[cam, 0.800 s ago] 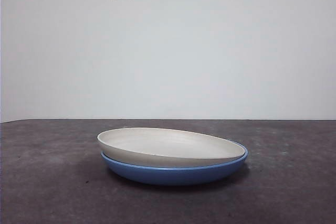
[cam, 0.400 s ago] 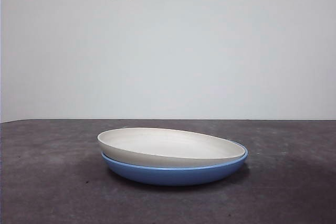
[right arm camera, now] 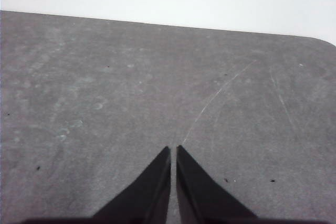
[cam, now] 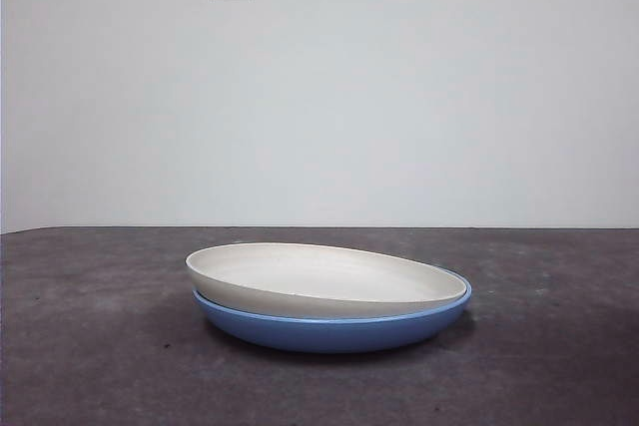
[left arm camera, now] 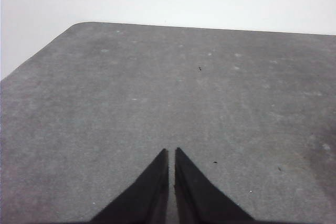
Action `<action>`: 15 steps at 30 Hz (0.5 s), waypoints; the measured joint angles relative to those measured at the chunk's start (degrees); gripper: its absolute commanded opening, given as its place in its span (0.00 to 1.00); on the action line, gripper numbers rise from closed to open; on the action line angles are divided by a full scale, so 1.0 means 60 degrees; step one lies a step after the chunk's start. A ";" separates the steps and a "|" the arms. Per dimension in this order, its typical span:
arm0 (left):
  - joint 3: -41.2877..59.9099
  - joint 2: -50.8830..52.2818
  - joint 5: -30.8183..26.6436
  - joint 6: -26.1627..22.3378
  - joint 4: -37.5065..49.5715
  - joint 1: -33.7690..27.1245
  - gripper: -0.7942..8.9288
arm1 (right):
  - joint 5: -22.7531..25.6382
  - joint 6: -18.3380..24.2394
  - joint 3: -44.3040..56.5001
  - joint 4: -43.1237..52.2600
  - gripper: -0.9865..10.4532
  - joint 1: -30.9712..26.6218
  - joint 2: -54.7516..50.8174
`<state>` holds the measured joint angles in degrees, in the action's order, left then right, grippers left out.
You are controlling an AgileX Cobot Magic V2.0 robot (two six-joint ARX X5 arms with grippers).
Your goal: Pick up the white plate, put it on the blue plate, put it on desk
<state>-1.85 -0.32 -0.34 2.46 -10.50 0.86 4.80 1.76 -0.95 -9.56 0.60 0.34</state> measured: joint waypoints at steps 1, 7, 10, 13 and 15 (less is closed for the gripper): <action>0.0000 0.0000 0.0000 0.0000 0.0000 0.0000 0.10 | 0.0004 0.0000 0.0000 0.0000 0.10 0.0004 0.0000; 0.0000 0.0000 0.0000 0.0000 0.0000 0.0000 0.10 | 0.0036 0.0000 0.0000 0.0000 0.10 0.0015 0.0000; 0.0000 0.0000 0.0000 0.0000 0.0000 0.0000 0.10 | 0.0036 -0.0004 0.0000 0.0015 0.10 0.0018 0.0000; 0.0000 0.0000 0.0000 0.0000 0.0000 0.0000 0.10 | 0.0047 -0.0004 0.0000 0.0036 0.10 0.0036 0.0004; 0.0000 0.0000 0.0000 0.0000 0.0000 0.0000 0.10 | 0.0058 0.0000 0.0004 0.0051 0.10 0.0036 0.0004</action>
<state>-1.85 -0.32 -0.34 2.46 -10.50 0.86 5.15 1.76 -0.93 -9.26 0.82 0.36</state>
